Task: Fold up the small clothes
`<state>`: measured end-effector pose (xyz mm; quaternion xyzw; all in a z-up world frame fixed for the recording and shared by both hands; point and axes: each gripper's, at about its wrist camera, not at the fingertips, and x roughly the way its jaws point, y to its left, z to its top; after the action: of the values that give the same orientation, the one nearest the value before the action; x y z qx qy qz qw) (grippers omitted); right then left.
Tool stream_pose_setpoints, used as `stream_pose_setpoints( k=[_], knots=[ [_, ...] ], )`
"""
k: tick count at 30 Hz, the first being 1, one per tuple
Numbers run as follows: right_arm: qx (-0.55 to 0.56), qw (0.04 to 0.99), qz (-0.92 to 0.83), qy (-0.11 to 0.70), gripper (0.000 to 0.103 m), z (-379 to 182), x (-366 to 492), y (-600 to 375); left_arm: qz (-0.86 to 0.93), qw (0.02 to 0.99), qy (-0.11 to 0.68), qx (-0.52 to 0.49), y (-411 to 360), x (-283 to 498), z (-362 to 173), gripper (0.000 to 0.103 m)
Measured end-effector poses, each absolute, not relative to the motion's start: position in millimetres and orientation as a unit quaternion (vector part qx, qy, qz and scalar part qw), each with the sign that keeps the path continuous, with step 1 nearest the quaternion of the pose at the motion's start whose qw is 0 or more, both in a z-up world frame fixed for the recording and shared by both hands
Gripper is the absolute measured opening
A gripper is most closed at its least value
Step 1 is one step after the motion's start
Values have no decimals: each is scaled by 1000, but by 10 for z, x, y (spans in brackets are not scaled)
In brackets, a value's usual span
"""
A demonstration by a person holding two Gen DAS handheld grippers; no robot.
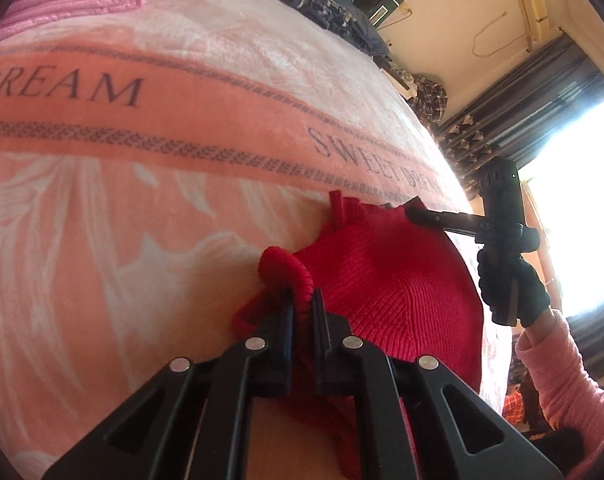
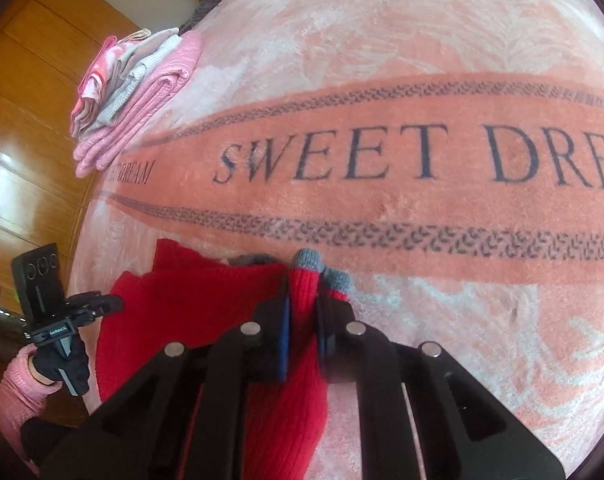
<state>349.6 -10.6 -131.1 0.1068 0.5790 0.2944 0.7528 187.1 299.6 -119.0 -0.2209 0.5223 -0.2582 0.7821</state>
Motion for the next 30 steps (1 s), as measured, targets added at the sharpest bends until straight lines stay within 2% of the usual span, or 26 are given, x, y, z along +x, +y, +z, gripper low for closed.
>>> stream_pose_setpoints(
  k=[2, 4, 5, 6, 7, 9, 14, 16, 17, 22, 25, 27, 28, 29, 30],
  knots=[
    [113, 752, 293, 579, 9, -1307, 3495, -121, -261, 779, 523, -228, 2998, 1895, -1260, 8],
    [101, 755, 294, 577, 18, -1245, 3468, -104, -263, 778, 525, -223, 2962, 1919, -1244, 9],
    [101, 756, 294, 575, 30, -1207, 3443, -108, -264, 776, 527, -225, 2964, 1918, -1221, 10],
    [103, 758, 293, 574, 36, -1158, 3404, -125, -263, 772, 530, -230, 2980, 1912, -1195, 14],
    [105, 760, 292, 571, 47, -1102, 3353, -154, -259, 768, 535, -239, 3005, 1902, -1174, 23],
    [101, 765, 291, 565, 48, -993, 3201, -235, -250, 758, 541, -264, 3073, 1835, -1128, 28],
    [126, 738, 302, 590, 52, -918, 2522, -479, -226, 757, 548, -274, 3088, 1470, -919, 33],
    [125, 728, 306, 601, 55, -944, 2196, -547, -219, 761, 545, -276, 3040, 1258, -812, 43],
    [129, 721, 308, 608, 56, -966, 2055, -581, -221, 760, 546, -275, 2991, 1151, -762, 44],
    [152, 699, 311, 626, 56, -1111, 1582, -784, -252, 751, 561, -241, 2529, 694, -607, 46],
    [175, 686, 305, 637, 55, -1285, 1484, -876, -250, 746, 589, -183, 2222, 536, -709, 46],
    [190, 678, 307, 640, 51, -1419, 1441, -909, -233, 734, 612, -178, 2126, 494, -865, 46],
    [199, 679, 309, 636, 41, -1451, 1430, -930, -223, 731, 621, -175, 2108, 479, -938, 46],
    [214, 671, 318, 634, 19, -1476, 1418, -943, -215, 730, 626, -170, 2104, 465, -1001, 44],
    [235, 658, 329, 636, 17, -1497, 1392, -952, -213, 734, 622, -169, 2113, 446, -1033, 42]
  ],
)
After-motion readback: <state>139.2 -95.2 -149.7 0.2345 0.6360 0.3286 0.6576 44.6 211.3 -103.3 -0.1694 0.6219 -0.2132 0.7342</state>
